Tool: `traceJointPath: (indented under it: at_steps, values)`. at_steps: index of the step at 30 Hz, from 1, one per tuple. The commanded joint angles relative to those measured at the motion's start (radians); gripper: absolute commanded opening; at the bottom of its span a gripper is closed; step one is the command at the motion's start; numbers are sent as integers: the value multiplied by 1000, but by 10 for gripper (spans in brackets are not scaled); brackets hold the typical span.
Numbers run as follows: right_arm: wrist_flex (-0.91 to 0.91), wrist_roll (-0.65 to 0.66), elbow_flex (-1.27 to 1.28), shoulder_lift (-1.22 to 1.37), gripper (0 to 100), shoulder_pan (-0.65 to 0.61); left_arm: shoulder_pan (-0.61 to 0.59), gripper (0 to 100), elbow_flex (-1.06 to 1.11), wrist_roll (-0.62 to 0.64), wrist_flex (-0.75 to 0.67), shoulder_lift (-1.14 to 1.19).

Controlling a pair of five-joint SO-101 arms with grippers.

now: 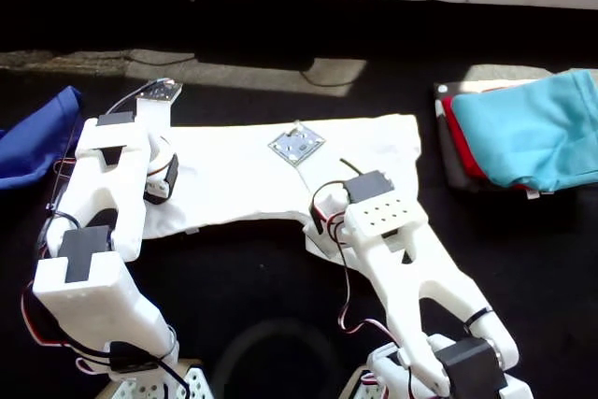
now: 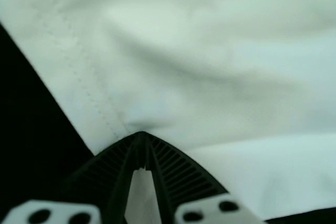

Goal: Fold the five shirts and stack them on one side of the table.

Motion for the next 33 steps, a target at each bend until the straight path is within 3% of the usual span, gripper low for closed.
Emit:
traceJointPath:
  at_steps: [1,4,8,11,19,24,33]
  values:
    - [56,-17,-116,-97,183,2,10,10,1,5,-48,2]
    - [97,-11,-171,-154,183,48,10,10,1,5,-48,2]
    - [62,31,-143,-137,143,200,10,10,1,5,-48,2]
    - [-62,104,-53,-33,7,280,10,10,1,5,-48,2]
    - [-314,120,-147,378,7,414,10,10,1,5,-48,2]
    - [-280,118,-435,578,7,506,10,10,2,5,-48,2]
    - [-84,115,-693,644,7,506,10,10,2,5,-48,2]
